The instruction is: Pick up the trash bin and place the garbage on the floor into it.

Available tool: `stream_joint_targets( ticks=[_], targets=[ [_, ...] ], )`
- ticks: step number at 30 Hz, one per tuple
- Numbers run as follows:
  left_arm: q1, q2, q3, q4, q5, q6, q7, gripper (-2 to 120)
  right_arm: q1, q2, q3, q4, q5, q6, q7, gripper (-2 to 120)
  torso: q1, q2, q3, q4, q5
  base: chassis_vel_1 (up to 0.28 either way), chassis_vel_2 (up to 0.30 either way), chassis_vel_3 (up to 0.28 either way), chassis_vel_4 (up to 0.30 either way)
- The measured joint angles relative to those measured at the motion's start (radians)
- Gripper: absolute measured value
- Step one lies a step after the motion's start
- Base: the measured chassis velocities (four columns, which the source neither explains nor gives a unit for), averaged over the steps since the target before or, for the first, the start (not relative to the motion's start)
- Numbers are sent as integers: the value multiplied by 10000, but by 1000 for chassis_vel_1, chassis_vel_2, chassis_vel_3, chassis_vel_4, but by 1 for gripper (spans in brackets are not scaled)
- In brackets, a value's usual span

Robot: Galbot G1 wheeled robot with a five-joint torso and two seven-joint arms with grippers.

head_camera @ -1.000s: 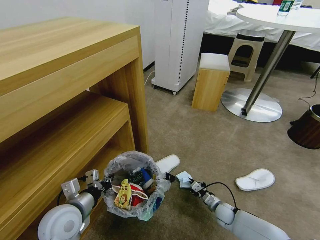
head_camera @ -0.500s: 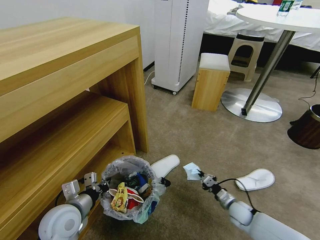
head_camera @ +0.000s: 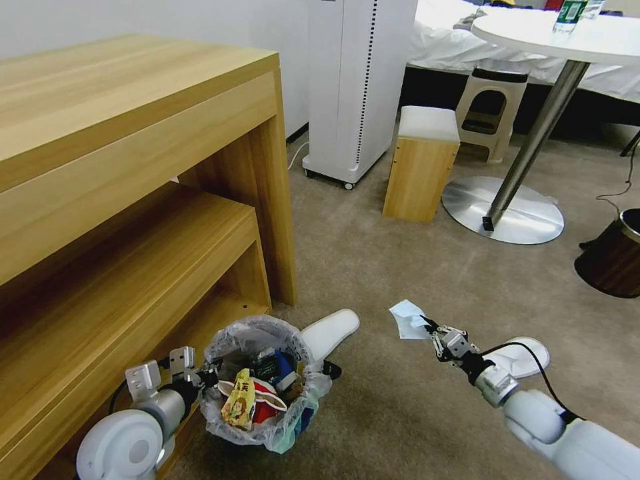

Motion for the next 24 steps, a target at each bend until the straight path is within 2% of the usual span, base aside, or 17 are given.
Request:
stream_joint_targets(
  ticks=[13,14,18,21,24],
  targets=[
    [226,-134,-134,-175,203,35,0,0,464,-1127,-134,1905,1330,505,-1668,0,0,0,0,-1,-1,0,0,0,0],
    [223,-134,-119,-191,217,40,-1,0,710,-1267,-224,2153,1823,609,-2230,0,0,0,0,1,-2,0,0,0,0],
    [202,-136,-72,-199,240,56,-1,0,1021,-1368,-365,2398,2450,678,-2937,0,1,1,0,1,0,0,0,0,0],
    [152,-136,-22,-193,269,68,-6,0,1476,-1519,-690,2782,3283,675,-4012,0,0,0,0,-1,-2,0,0,0,0],
    [123,-136,7,-156,273,76,-10,0,1831,-1529,-1037,2892,3628,668,-4449,0,0,0,0,0,1,0,0,0,0]
  ],
)
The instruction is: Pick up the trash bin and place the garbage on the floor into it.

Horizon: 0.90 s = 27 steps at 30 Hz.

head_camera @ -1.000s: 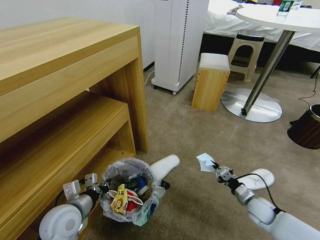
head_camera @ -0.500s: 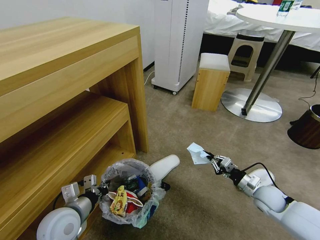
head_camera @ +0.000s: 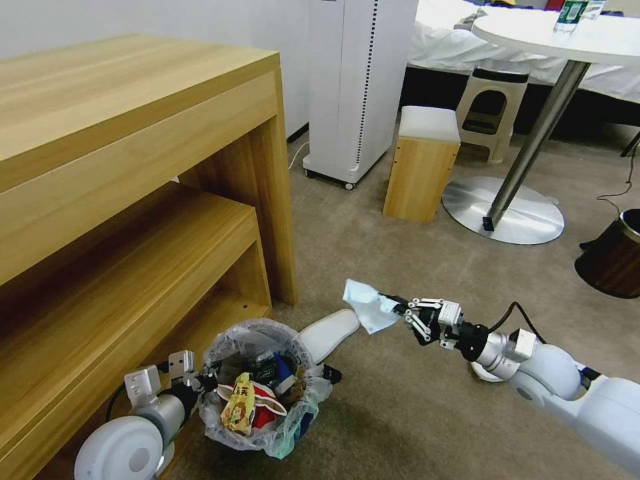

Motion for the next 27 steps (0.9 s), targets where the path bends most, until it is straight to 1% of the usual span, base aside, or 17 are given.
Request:
stream_joint_targets(
  ticks=[1,4,8,14,21,22,24,25,26,27],
  targets=[
    [0,0,0,0,0,0,0,0,0,0,0,0,0,0,0,0,0,0,0,0,0,0,0,0,0],
    [-72,-1,37,61,4,6,-11,0,736,0,-630,68,418,-36,-348,0,0,0,0,2,-2,0,0,0,0],
    [-145,27,85,92,-26,14,-24,0,1079,32,-996,73,585,-170,-464,0,0,0,1,1,-2,0,0,0,0],
    [-207,104,149,111,-123,21,-53,0,1328,198,-1450,43,606,-313,-502,0,0,0,0,1,-1,0,0,0,0],
    [-247,240,363,2,-186,39,-68,0,1652,304,-1732,-214,708,-505,-513,0,0,0,0,1,0,0,0,0,0],
    [-277,282,441,-43,-218,52,-79,0,1859,358,-1958,-286,821,-541,-600,0,0,0,1,-2,-4,0,0,0,0],
    [-277,291,453,-66,-233,57,-81,0,1931,391,-2039,-300,842,-564,-623,0,1,0,1,-2,-3,0,0,0,0],
    [-266,327,459,-126,-251,66,-85,0,2162,523,-2346,-330,918,-596,-721,0,0,0,1,-1,0,0,0,0,0],
    [-266,327,459,-126,-251,66,-85,0,2162,523,-2346,-330,918,-596,-721,0,0,0,1,-1,0,0,0,0,0],
    [-251,349,445,-197,-279,78,-100,0,2373,625,-2649,-331,944,-632,-741,0,0,0,1,3,-1,0,0,0,0]
  ],
)
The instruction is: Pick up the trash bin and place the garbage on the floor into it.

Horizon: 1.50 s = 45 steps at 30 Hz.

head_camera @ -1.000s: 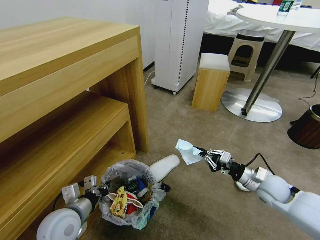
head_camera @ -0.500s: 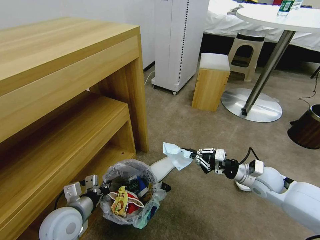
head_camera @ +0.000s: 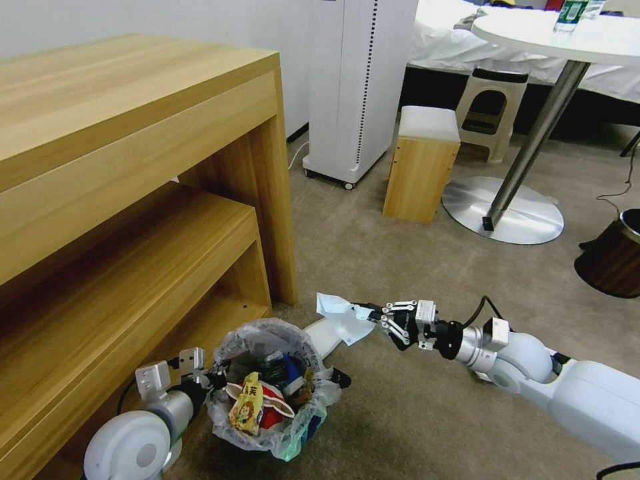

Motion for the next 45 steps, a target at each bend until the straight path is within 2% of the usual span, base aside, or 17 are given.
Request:
stream_joint_targets(
  ticks=[5,11,13,15,17,19,21,27,34,45],
  targets=[
    [-9,140,-88,-210,-226,99,-4,0,173,156,-284,133,10,-41,5,0,0,0,0,-2,0,0,0,0,0],
    [-31,508,-206,-498,-934,256,-305,0,204,187,-295,76,-76,-82,11,0,0,0,0,-2,-1,0,0,0,0],
    [-19,755,-237,-708,-1520,389,-614,0,151,152,-251,73,-111,-82,6,0,0,0,0,-3,-1,0,0,0,0],
    [-17,809,-243,-752,-1661,417,-700,0,141,144,-241,73,-115,-82,6,0,0,0,0,-4,-2,0,0,0,0],
    [-49,1252,-294,-1075,-2799,660,-1414,0,136,128,-198,73,-141,-93,-58,0,0,0,0,-3,0,0,0,0,0],
    [-58,1338,-299,-1103,-2922,684,-1511,0,156,122,-198,79,-145,-119,-91,0,0,0,0,-4,0,0,0,0,0],
    [-117,1655,-323,-1263,-3673,763,-2094,0,360,108,-473,186,-104,-221,-114,0,0,0,0,-2,-1,0,0,0,0],
    [-172,1881,-304,-1305,-4128,778,-2458,0,967,170,-1372,264,108,-193,-105,0,0,0,0,-3,0,0,0,0,0],
    [-445,1946,-173,-688,-4419,780,-2577,0,1535,454,-1888,610,472,-276,-72,0,0,0,0,-2,-2,0,0,0,0],
    [-811,1714,206,228,-4265,738,-2478,0,1963,798,-2442,661,605,-272,1,0,1,0,0,-4,-1,0,0,0,0]
  ],
)
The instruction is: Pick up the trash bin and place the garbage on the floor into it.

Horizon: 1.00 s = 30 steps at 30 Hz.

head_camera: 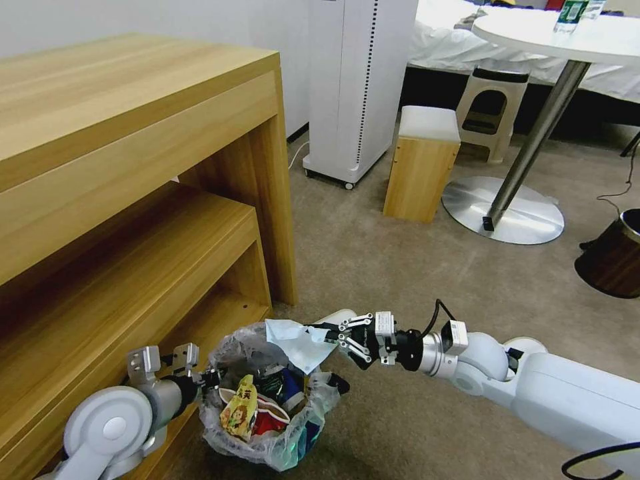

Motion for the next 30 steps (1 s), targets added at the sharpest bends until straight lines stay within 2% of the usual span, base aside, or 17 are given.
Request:
stream_joint_targets(
  ticks=[8,10,14,28,30],
  targets=[
    [5,-180,4,-18,79,-46,14,0,888,627,-958,-233,48,0,172,0,0,0,0,3,-1,0,0,0,0],
    [64,-210,-64,-166,89,-77,9,0,1440,1031,-1604,-440,51,4,286,0,0,0,0,2,-1,0,0,0,0],
    [158,-246,-96,-418,104,-86,7,0,1749,1349,-2082,-680,43,10,349,0,-1,0,0,2,-1,0,0,0,0],
    [278,-237,-186,-845,74,-131,10,0,1662,1570,-2451,-1125,-242,39,512,0,0,0,-1,1,1,0,0,0,0],
    [313,-237,-198,-926,67,-137,14,0,1535,1543,-2382,-1254,-337,70,515,3,0,0,-1,1,1,0,0,0,0]
  ],
)
